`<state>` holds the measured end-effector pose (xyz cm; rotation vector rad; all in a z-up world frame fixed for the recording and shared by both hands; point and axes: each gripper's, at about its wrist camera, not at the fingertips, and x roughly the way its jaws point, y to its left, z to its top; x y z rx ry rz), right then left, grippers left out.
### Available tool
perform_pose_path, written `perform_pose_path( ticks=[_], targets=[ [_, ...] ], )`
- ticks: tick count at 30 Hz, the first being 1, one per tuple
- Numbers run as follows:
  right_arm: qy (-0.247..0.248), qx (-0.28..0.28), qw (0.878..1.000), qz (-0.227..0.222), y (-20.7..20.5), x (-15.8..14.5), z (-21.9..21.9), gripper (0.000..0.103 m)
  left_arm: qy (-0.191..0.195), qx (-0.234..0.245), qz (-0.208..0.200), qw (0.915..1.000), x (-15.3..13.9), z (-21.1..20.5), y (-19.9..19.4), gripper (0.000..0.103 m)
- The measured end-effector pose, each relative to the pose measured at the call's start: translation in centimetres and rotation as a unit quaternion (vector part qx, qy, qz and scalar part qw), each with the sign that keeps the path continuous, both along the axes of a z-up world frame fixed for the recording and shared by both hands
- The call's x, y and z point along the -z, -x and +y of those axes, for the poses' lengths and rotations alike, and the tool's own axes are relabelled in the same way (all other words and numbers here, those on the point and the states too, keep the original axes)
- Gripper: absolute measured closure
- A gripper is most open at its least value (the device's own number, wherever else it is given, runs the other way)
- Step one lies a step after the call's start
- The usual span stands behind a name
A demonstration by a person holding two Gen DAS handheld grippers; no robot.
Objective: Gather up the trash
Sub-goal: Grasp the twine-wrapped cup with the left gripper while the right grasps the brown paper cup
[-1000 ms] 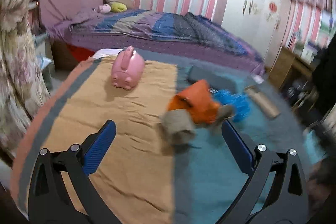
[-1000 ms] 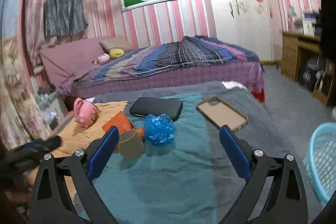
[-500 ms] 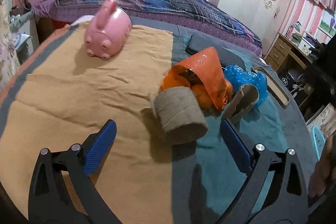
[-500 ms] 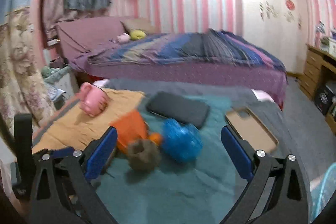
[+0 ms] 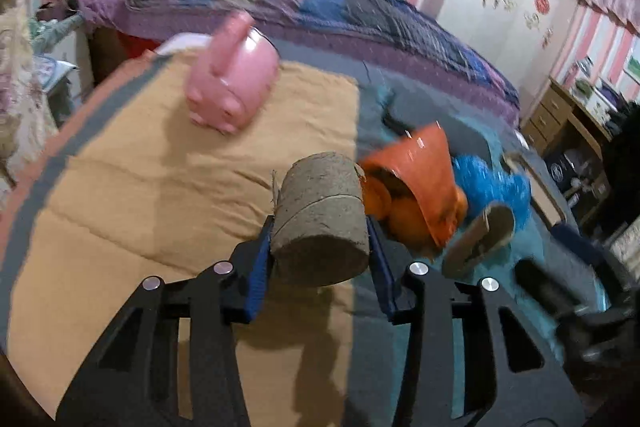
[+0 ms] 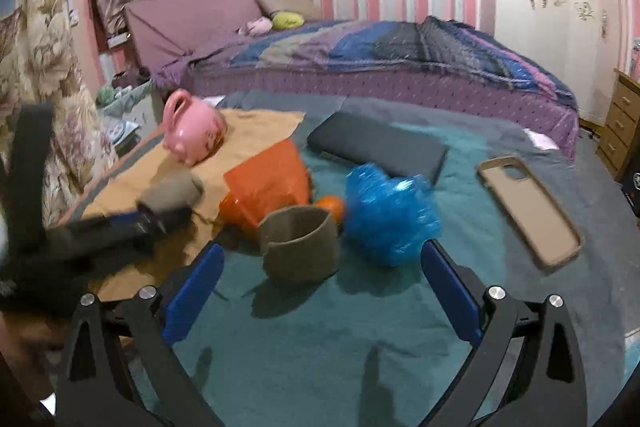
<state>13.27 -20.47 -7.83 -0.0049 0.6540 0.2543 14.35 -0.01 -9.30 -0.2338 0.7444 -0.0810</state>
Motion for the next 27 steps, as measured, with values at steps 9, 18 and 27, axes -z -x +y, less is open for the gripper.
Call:
perform_pose_path(
  ticks=[9, 18, 27],
  targets=[
    [-0.010, 0.000, 0.999, 0.037, -3.2, 2.1, 2.0, 0.022, 0.001, -0.021, -0.016, 0.9996, -1.4, 1.7, 0.4, 0.061],
    [-0.023, -0.002, 0.999, 0.023, -1.3, 0.1, 1.0, 0.058, 0.002, -0.008, -0.033, 0.9994, -2.6, 1.4, 1.1, 0.061],
    [-0.051, 0.012, 0.997, -0.055, 5.2, -5.8, -2.4, 0.058, 0.018, 0.010, -0.085, 0.9962, -6.0, 0.0, 4.2, 0.061]
  ],
)
